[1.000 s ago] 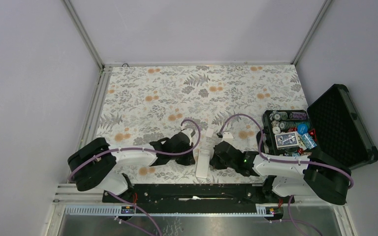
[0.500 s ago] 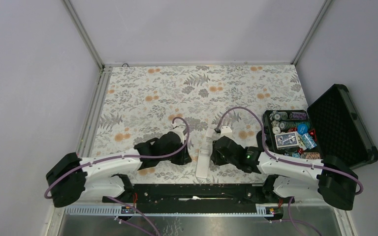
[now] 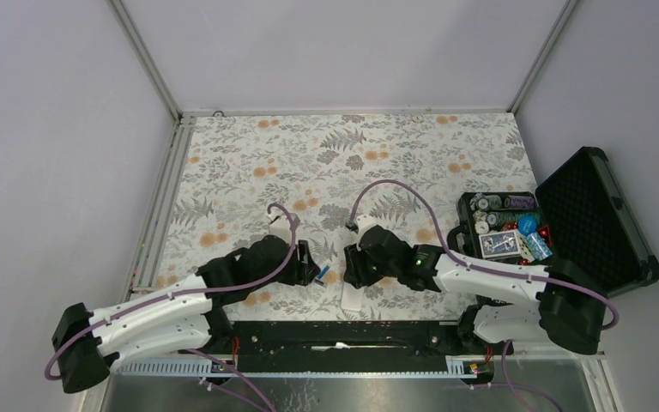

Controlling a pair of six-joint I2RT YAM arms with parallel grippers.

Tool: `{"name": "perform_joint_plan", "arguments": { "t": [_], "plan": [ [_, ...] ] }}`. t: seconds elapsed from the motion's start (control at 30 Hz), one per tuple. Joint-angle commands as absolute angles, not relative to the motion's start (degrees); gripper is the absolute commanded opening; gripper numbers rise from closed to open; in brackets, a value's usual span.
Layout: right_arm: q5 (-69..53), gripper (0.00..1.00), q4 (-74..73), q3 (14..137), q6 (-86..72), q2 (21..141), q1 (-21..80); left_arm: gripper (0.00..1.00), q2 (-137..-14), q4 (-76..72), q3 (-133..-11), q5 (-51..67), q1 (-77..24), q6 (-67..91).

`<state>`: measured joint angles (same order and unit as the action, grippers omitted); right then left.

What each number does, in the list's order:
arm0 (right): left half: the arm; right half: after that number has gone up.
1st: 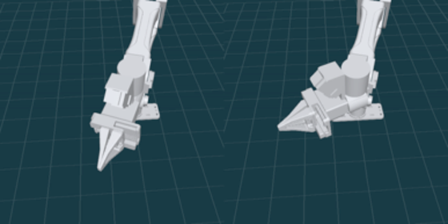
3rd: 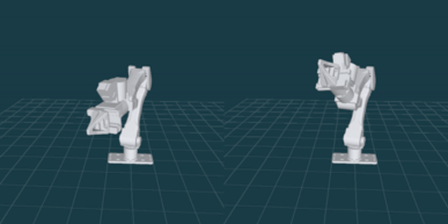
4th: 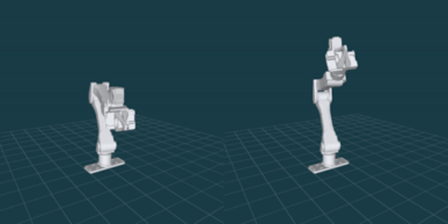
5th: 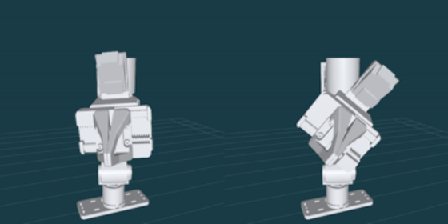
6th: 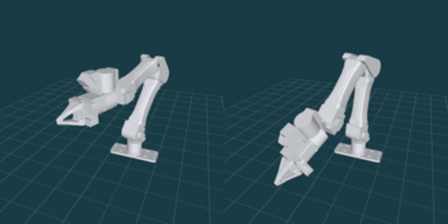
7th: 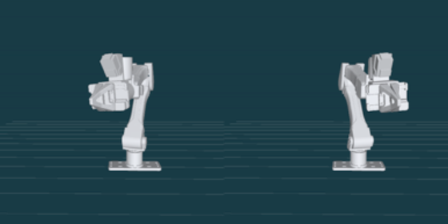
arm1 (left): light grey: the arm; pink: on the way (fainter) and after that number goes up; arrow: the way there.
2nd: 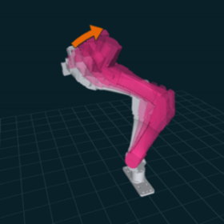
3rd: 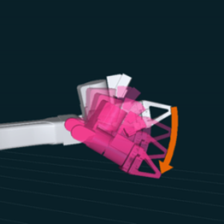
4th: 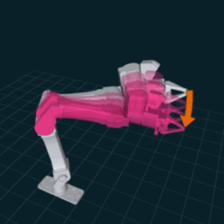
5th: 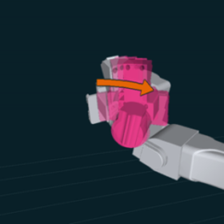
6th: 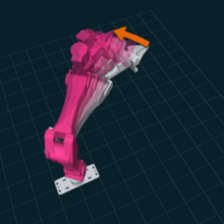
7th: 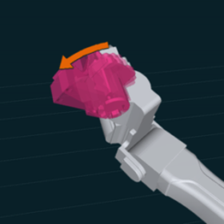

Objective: Load the batteries into the remote control

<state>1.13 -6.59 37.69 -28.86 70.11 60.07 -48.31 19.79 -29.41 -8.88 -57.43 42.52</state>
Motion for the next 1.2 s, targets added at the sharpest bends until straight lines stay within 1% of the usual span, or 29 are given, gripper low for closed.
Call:
{"name": "perform_joint_plan", "arguments": {
  "t": [0.0,0.2,0.53,0.77,1.17],
  "plan": [
    [-6.1,0.43,-3.1,40.9,-24.9,73.7,60.4,0.56,-44.6,23.2,-29.5,-13.9,-57.5,42.4],
    [-9.5,0.43,-2.7,43.9,-22.0,79.3,60.4,0.62,-38.8,27.2,-30.5,-15.7,-57.4,41.9],
    [-10.5,0.43,-1.0,49.6,-19.8,89.8,61.4,0.63,-30.2,31.6,-31.5,-16.6,-57.4,41.4],
    [-8.0,0.46,-2.5,53.7,-18.5,95.6,62.5,0.63,-28.2,32.9,-31.0,-16.0,-57.4,40.7],
    [-0.9,0.47,-7.6,59.3,-15.4,101.9,65.2,0.63,-25.4,33.3,-30.7,-14.5,-57.4,40.8]
  ]
}}
